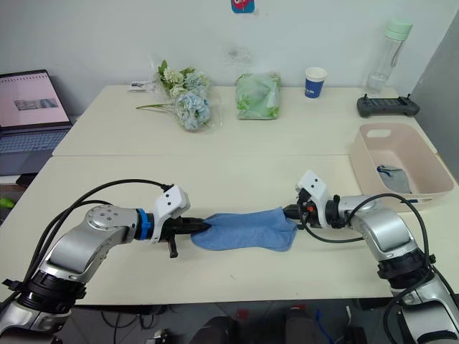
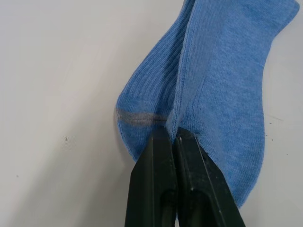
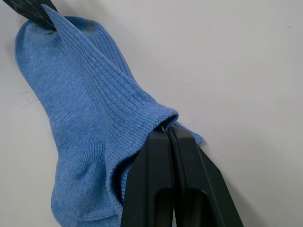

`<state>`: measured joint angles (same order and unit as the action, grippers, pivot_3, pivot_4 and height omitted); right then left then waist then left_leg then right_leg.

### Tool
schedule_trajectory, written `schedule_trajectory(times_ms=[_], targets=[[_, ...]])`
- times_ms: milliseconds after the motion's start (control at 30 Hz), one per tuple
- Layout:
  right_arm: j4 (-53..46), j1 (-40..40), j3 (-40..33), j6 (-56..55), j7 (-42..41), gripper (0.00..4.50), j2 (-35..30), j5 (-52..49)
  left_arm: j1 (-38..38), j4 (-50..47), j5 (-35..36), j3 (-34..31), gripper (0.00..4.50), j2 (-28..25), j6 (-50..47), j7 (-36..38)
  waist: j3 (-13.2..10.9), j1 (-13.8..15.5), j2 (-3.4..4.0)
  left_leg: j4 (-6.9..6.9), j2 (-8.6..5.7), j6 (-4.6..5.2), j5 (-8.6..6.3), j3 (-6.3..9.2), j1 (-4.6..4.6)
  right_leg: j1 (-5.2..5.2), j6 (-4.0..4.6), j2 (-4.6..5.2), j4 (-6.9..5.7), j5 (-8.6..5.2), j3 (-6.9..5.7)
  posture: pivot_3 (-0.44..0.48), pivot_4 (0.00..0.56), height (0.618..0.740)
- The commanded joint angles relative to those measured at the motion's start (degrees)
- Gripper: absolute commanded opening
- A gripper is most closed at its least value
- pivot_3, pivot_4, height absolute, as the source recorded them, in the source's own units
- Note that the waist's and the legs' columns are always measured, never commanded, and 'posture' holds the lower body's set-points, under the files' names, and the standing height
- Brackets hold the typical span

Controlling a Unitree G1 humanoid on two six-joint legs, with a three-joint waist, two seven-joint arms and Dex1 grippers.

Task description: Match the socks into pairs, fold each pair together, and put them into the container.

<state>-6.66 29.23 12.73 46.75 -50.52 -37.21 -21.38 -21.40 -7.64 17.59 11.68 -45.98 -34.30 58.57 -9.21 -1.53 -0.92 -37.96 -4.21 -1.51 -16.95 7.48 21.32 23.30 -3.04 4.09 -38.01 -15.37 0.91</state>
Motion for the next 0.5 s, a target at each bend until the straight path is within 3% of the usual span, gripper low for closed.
schedule_trajectory(times_ms=[33,500], targets=[[-2.8,1.4,-1.2,1.1,-0.2,0.09,-1.2,-0.1,-3.3,1.1,-1.5,1.6,0.0,-1.0,-0.1,2.8,0.0,0.0,0.0,0.0,0.0,0.0,0.0,0.0,0.0,0.0,0.0,0.0,0.0,0.0,0.0,0.0,0.15,0.74],[-4.9,0.2,-1.8,3.7,1.0,0.09,-1.5,-0.4,-12.0,8.1,-5.9,5.9,0.0,1.1,-0.1,7.4,0.0,0.0,0.0,-0.04,-0.03,0.0,0.0,0.03,0.08,0.06,0.0,-0.02,-0.02,0.0,-0.04,0.0,0.15,0.74]])
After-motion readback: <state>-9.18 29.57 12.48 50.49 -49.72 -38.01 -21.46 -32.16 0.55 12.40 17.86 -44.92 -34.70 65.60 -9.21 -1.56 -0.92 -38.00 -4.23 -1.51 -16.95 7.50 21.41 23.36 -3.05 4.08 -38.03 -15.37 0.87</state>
